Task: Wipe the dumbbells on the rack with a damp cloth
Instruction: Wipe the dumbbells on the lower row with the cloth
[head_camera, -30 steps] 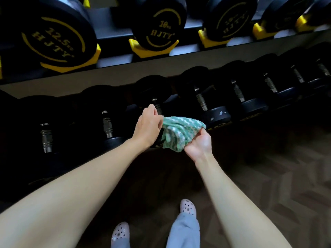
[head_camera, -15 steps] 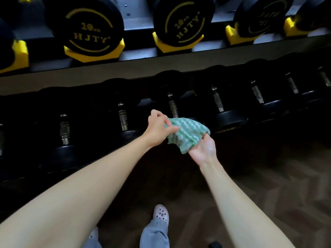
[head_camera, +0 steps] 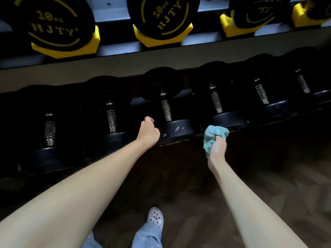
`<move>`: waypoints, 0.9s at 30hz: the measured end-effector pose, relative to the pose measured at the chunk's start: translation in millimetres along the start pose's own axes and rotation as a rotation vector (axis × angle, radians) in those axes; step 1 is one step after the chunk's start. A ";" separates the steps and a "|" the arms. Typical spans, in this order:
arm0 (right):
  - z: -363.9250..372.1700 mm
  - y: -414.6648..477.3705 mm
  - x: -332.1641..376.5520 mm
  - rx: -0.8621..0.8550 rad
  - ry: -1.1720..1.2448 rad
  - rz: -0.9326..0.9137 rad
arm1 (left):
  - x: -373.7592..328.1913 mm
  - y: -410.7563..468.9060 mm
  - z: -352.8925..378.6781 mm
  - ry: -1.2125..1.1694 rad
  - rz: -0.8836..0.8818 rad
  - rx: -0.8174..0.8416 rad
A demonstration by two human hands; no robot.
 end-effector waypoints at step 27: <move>146.5 -57.6 -45.3 0.721 -0.901 -0.567 | 76.1 29.4 -14.3 -0.161 -0.242 -0.024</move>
Point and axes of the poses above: each hand's wrist, its own y-axis towards the middle knuckle, its own z-axis out of the palm, x = y × z, the point moved 6 cm from there along y, towards the middle knuckle, and after that the axes turned 5 degrees about -y, right-handed, at the moved point
